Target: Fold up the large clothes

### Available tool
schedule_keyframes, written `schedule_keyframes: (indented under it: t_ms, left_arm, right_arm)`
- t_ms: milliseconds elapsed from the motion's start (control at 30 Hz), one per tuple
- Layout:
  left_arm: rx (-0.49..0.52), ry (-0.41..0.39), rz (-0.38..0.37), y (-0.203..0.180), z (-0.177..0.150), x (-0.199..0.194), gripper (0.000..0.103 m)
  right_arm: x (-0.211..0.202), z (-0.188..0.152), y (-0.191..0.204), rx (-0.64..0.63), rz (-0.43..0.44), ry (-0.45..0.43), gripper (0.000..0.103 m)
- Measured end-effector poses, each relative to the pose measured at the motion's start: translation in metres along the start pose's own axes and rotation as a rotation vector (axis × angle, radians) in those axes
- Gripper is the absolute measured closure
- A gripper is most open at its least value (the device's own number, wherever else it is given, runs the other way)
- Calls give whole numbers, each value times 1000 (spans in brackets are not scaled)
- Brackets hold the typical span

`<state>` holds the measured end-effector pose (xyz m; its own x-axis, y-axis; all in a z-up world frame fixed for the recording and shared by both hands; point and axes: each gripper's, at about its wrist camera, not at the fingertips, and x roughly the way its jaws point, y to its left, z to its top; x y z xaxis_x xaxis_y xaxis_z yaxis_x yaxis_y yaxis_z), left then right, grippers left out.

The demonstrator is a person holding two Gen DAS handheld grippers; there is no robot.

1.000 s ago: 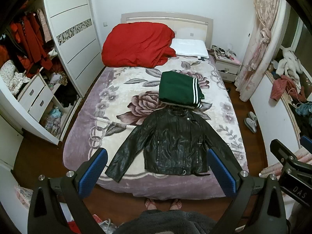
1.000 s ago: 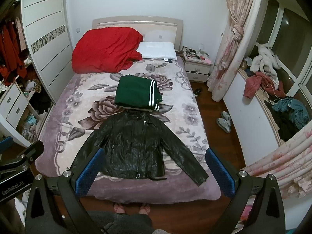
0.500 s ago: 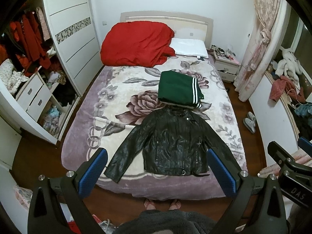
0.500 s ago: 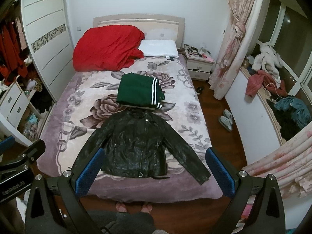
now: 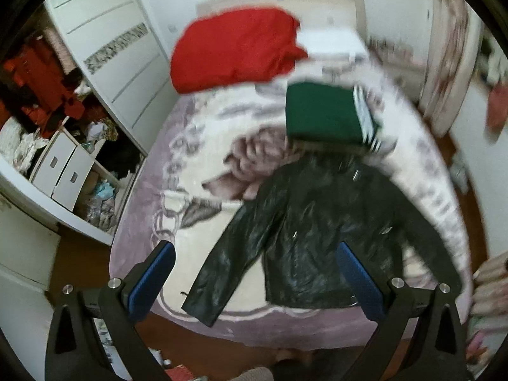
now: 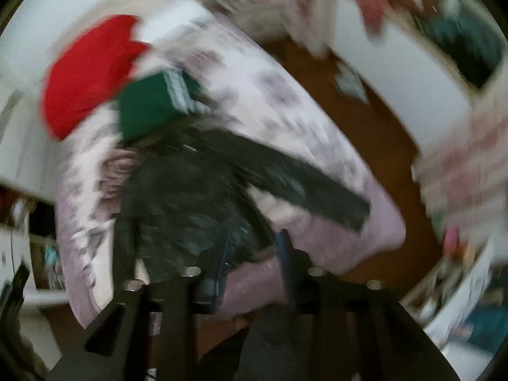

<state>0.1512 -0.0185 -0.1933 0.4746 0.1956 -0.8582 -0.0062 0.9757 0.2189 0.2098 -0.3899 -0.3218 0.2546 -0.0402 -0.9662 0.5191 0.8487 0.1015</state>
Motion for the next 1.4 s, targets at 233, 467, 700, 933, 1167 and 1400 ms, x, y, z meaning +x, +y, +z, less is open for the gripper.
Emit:
schedule_keyframes:
  t_ms: [233,467,700,933,1167,1400]
  left_arm:
    - [47,185,40,-76,-32,162,0]
    - [0,354,107,-122,-67,276,0]
    - [8,372,91,-158,-62,331,0]
    - [95,311,39,-190,-51,343,0]
    - [123,335,15,-203,-64,373,0]
    - [93,288,-38,-203,-74,385,0]
  right_arm:
    - [244,-10,-192,588,119,168,32]
    - [407,-68,-305,1073,267,150,32]
    - [425,-78,-319,1226,351,-84,83]
    - [394,-38,-332,1109,311,-227,97]
    - [437,-31,-334,1134,470,-52,45]
    - [460,-22,-327,1297,556,-227,90]
